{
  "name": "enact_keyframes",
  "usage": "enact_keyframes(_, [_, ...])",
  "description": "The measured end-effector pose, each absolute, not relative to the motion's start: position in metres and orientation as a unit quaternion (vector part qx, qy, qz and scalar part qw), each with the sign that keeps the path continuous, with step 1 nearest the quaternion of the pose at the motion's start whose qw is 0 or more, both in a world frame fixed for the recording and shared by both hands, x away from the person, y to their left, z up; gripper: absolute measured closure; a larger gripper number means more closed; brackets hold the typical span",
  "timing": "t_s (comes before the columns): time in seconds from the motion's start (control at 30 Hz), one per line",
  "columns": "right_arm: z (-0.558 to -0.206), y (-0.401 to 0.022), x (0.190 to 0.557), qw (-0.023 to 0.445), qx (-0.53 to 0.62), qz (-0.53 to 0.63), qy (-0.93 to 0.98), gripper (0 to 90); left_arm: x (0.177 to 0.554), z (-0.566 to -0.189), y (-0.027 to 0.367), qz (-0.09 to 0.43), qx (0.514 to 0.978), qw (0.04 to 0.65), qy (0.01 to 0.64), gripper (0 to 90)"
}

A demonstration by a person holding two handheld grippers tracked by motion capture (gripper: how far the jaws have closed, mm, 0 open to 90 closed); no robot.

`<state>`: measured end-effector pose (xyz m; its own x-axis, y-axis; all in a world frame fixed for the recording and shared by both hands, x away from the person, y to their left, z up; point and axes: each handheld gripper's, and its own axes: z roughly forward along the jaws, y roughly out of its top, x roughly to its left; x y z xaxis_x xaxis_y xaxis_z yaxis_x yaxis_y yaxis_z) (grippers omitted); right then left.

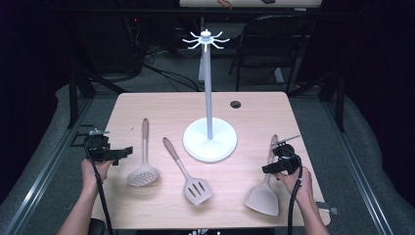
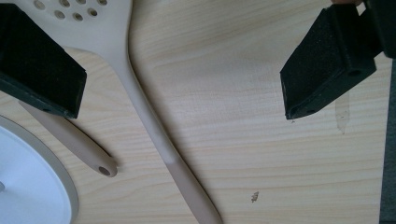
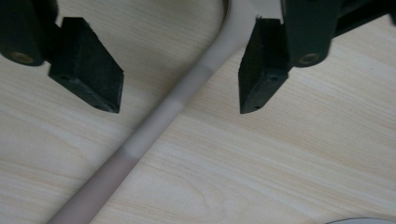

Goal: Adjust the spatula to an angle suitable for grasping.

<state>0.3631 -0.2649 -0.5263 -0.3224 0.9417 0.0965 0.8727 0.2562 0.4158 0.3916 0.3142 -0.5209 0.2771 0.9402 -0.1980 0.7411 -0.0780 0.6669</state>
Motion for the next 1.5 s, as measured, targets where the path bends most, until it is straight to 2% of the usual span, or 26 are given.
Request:
enact_keyframes(0.1, [-0.527,-0.263,0.364,0.091,0.577,0.196,0.787,37.7,0.391,-0.521,0.315,0.144,0.720,0.347,0.584,0.2])
enact_keyframes(0.37, [-0.536,-0.258,0.366,0.061,0.581,0.172,0.794,47.5,0.391,-0.520,0.313,0.140,0.726,0.343,0.579,0.6])
enact_keyframes(0.7, [-0.539,-0.251,0.366,0.069,0.578,0.156,0.798,58.7,0.391,-0.520,0.309,0.139,0.734,0.342,0.570,1.0])
enact_keyframes(1.5, [-0.536,-0.239,0.366,0.089,0.548,0.147,0.819,67.3,0.390,-0.519,0.312,0.148,0.727,0.345,0.575,2.3])
